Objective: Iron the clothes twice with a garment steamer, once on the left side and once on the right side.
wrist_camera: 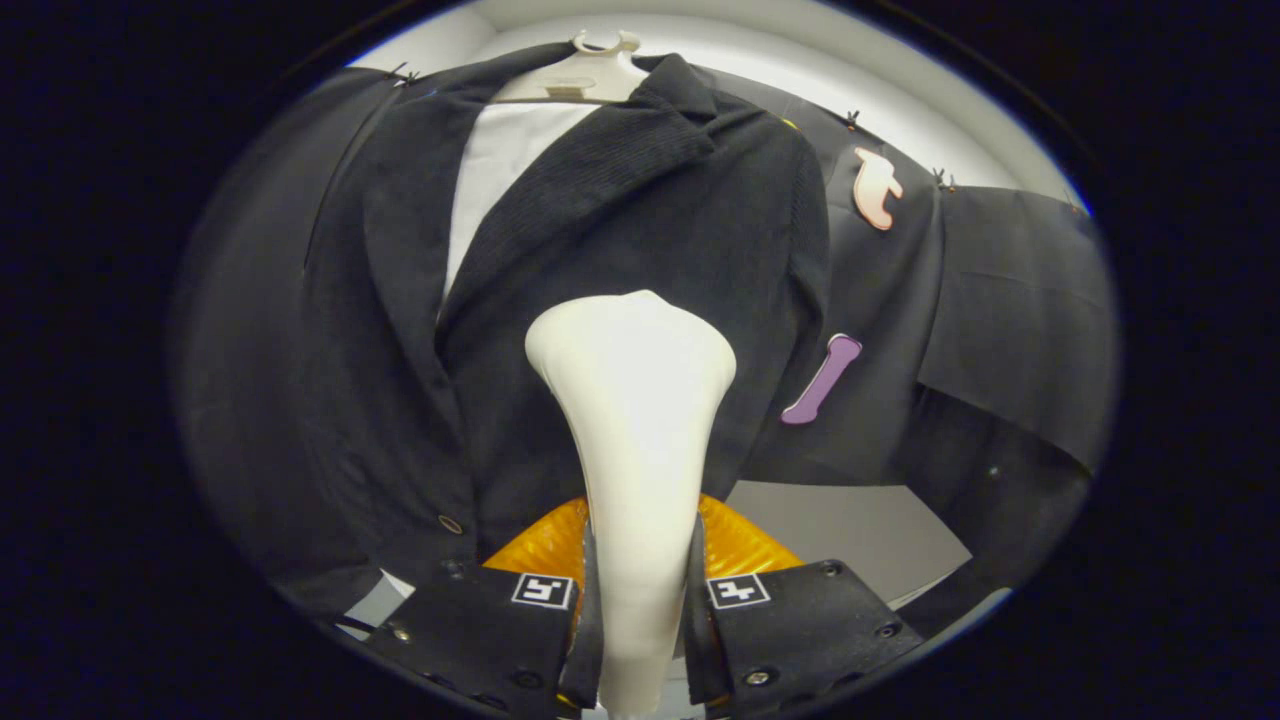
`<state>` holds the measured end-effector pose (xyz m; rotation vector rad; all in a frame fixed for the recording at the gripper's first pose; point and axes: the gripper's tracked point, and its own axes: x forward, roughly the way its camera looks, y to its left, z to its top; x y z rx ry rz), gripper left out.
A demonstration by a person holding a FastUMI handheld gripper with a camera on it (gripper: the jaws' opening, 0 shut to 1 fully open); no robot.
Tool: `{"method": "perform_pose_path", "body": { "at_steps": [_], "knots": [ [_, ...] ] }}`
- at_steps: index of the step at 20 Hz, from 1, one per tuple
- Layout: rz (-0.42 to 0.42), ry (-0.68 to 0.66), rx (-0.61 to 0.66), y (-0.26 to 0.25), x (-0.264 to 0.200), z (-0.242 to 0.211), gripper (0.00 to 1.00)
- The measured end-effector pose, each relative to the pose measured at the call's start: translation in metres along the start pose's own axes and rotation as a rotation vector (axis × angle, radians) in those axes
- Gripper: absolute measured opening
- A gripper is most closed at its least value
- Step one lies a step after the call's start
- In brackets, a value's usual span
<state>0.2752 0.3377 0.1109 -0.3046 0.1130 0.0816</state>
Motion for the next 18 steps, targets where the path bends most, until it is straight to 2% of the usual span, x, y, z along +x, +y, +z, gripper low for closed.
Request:
{"method": "perform_pose_path", "body": {
  "at_steps": [9,18],
  "knots": [
    [-0.044,0.044,-0.135,0.008,0.013,-0.047,0.36],
    [-0.085,0.094,-0.21,0.006,0.02,-0.092,0.36]
  ]
}}
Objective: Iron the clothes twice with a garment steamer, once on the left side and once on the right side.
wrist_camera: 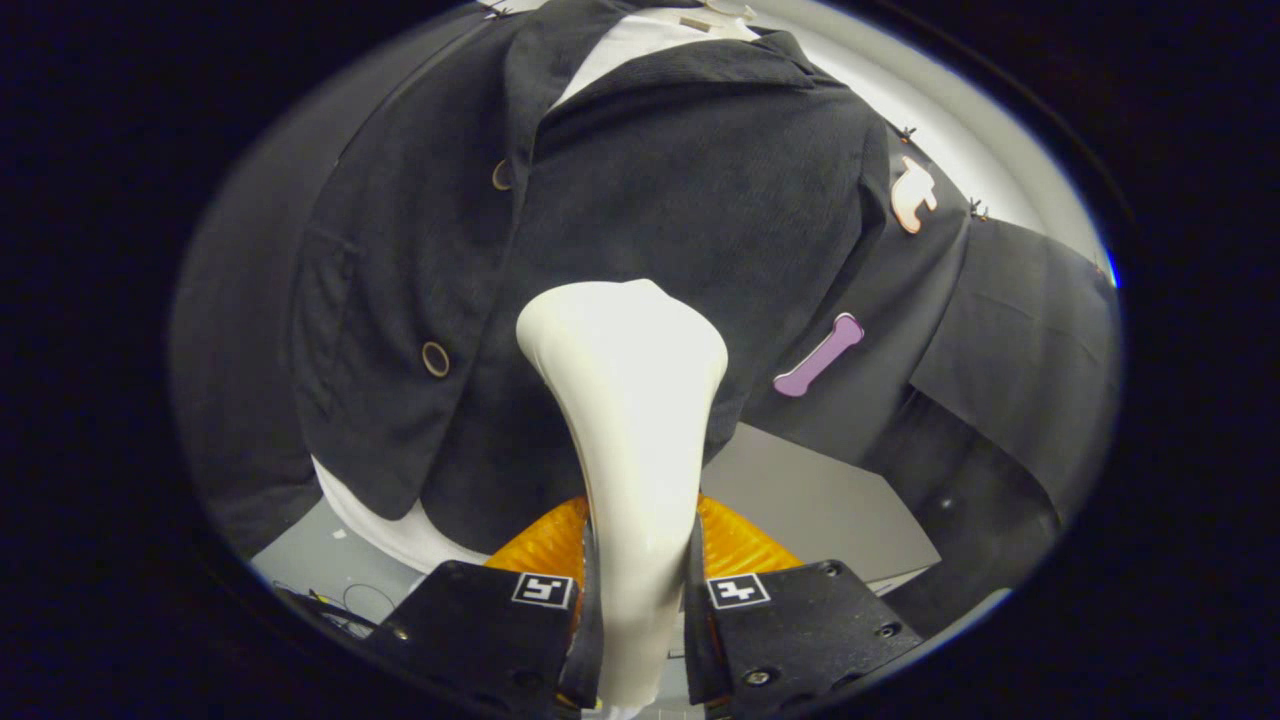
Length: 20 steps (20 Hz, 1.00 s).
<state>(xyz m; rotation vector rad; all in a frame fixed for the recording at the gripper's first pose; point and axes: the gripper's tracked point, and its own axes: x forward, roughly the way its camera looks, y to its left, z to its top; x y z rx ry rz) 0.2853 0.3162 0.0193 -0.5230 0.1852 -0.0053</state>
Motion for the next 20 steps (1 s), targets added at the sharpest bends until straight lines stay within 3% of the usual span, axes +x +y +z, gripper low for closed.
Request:
{"method": "perform_pose_path", "body": {
  "at_steps": [20],
  "knots": [
    [0.085,0.133,-0.033,0.046,0.022,-0.094,0.36]
  ]
}}
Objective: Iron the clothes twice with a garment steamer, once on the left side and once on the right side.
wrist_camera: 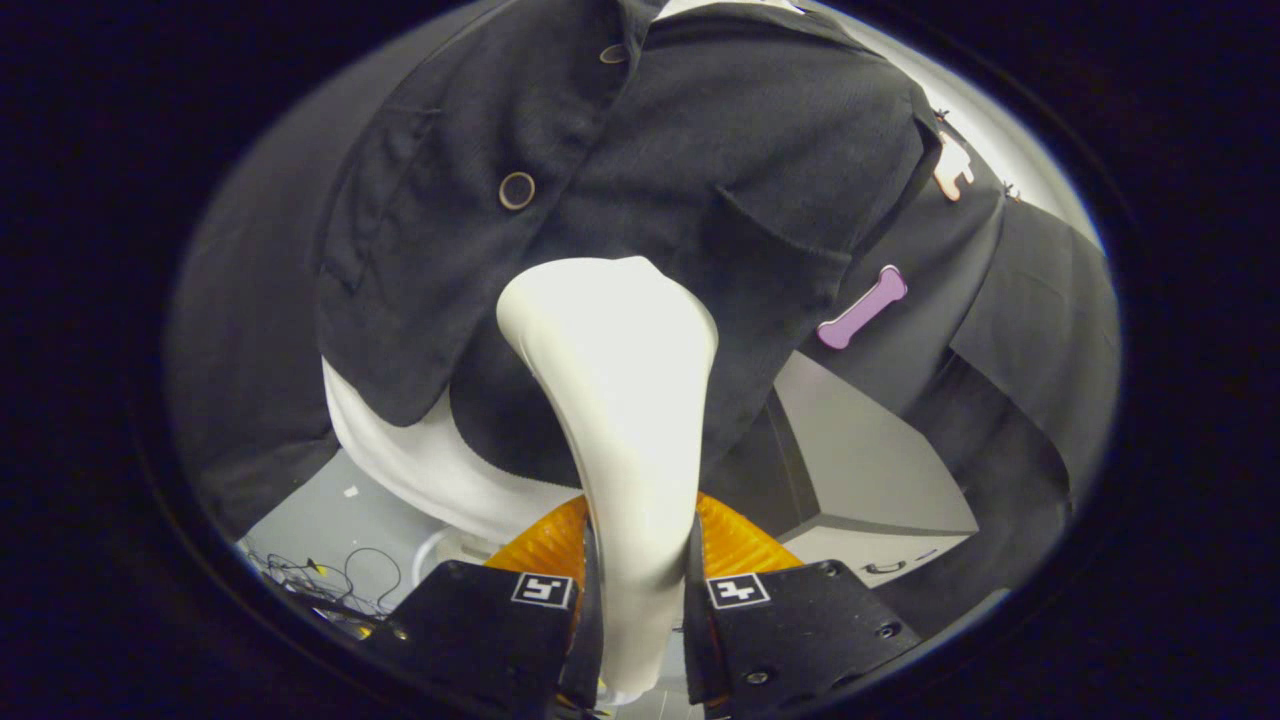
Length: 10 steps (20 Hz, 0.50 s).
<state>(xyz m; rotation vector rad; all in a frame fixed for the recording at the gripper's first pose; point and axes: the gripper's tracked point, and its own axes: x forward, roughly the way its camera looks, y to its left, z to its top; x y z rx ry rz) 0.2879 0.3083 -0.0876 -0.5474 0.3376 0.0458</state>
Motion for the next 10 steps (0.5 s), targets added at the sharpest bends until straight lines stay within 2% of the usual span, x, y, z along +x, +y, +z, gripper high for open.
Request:
{"method": "perform_pose_path", "body": {
  "at_steps": [10],
  "knots": [
    [0.061,0.07,0.024,0.014,0.001,-0.033,0.36]
  ]
}}
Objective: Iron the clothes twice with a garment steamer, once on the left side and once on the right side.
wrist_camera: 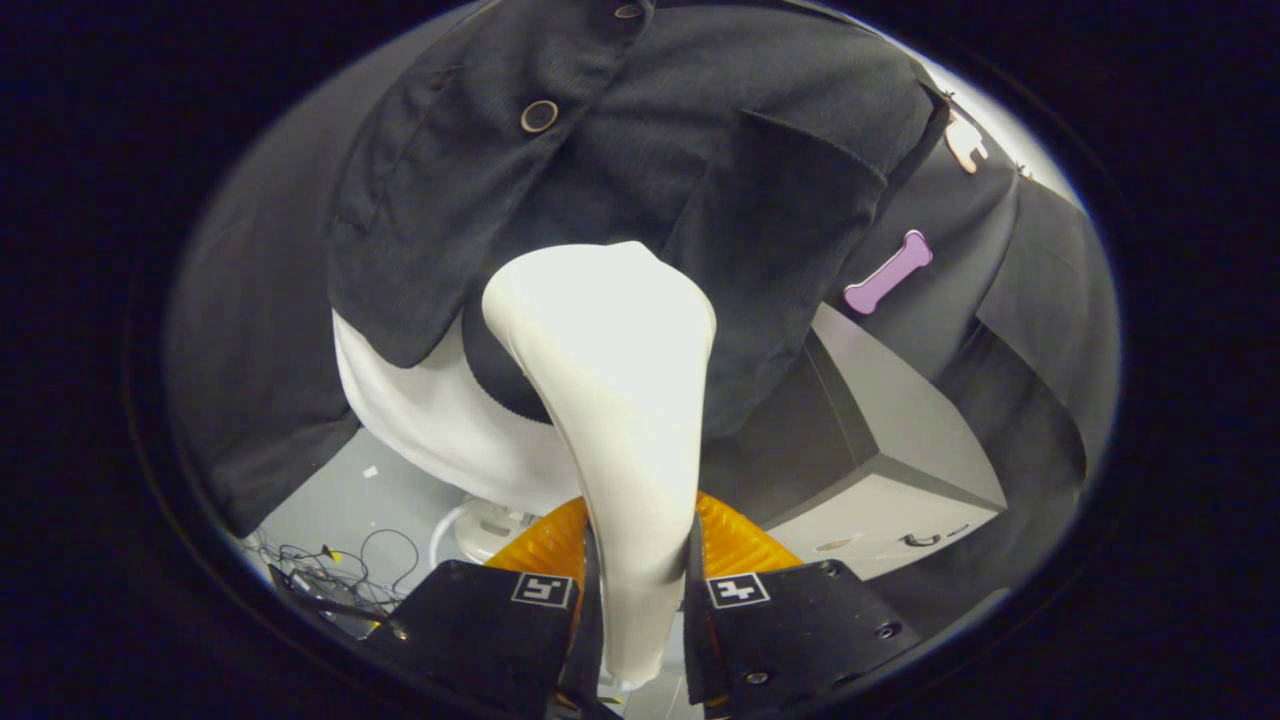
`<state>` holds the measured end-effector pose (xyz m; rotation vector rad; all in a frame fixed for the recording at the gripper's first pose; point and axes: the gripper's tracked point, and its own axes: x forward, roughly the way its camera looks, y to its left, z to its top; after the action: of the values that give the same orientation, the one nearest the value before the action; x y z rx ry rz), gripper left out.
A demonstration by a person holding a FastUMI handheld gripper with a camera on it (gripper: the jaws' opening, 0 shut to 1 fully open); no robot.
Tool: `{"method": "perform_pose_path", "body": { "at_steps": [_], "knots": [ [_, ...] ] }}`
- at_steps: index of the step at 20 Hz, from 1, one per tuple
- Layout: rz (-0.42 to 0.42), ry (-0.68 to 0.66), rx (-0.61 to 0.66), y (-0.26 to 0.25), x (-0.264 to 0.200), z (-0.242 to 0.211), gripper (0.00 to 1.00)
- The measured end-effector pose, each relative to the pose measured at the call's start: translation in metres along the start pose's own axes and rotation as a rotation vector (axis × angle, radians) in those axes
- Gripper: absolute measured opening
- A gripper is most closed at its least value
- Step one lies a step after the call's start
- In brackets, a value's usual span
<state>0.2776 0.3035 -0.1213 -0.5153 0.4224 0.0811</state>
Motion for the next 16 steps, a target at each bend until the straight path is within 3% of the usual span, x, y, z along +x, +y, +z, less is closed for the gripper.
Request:
{"method": "perform_pose_path", "body": {
  "at_steps": [7,16],
  "knots": [
    [0.032,-0.107,0.1,-0.034,-0.057,0.046,0.35],
    [0.09,-0.373,0.193,-0.07,-0.173,0.18,0.35]
  ]
}}
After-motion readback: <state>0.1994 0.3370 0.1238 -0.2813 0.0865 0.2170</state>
